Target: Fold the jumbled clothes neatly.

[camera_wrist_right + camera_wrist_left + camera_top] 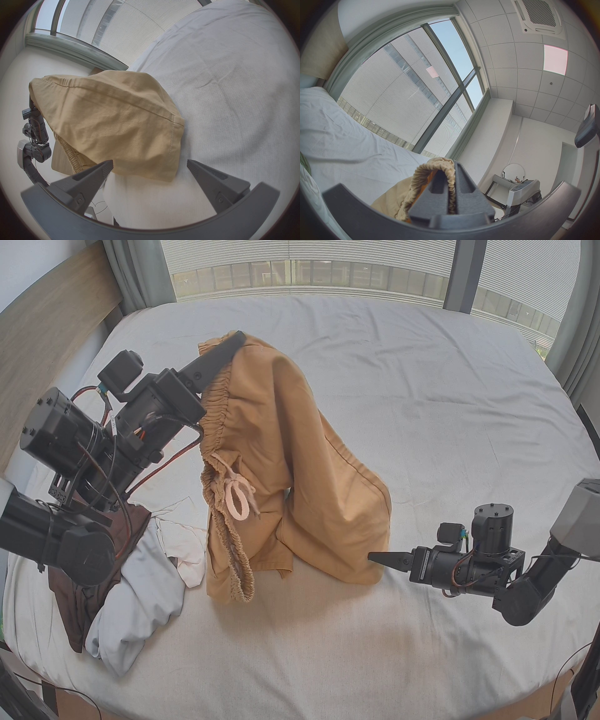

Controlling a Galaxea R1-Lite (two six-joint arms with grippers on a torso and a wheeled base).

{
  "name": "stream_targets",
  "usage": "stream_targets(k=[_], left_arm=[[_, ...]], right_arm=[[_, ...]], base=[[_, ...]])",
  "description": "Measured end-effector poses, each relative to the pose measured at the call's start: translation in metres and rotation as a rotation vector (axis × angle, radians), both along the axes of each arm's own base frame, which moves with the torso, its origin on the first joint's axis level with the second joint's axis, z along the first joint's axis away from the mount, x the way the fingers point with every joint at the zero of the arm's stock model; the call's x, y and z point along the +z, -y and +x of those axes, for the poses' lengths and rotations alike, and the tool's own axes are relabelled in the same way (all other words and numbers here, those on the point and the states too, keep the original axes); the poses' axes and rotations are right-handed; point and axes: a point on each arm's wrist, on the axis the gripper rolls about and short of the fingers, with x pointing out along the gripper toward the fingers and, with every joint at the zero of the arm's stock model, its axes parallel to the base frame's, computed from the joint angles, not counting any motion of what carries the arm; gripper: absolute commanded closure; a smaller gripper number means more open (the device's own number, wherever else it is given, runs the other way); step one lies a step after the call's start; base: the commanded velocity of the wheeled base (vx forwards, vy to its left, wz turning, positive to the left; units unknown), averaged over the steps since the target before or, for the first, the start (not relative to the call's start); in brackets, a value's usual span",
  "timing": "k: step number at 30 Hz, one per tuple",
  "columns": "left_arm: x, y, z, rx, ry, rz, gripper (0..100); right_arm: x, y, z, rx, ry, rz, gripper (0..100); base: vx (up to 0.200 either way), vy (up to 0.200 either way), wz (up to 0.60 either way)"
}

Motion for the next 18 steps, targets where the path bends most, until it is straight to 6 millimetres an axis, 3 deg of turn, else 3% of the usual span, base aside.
stream_targets(k=[18], left_arm=[[0.003, -0.006, 0.002, 0.019, 0.011, -0.004, 100]], right_arm=[[-0.028, -0.015, 0.036, 0.040, 0.123, 0.102, 0]], base=[[0.000, 0.000, 0.00]])
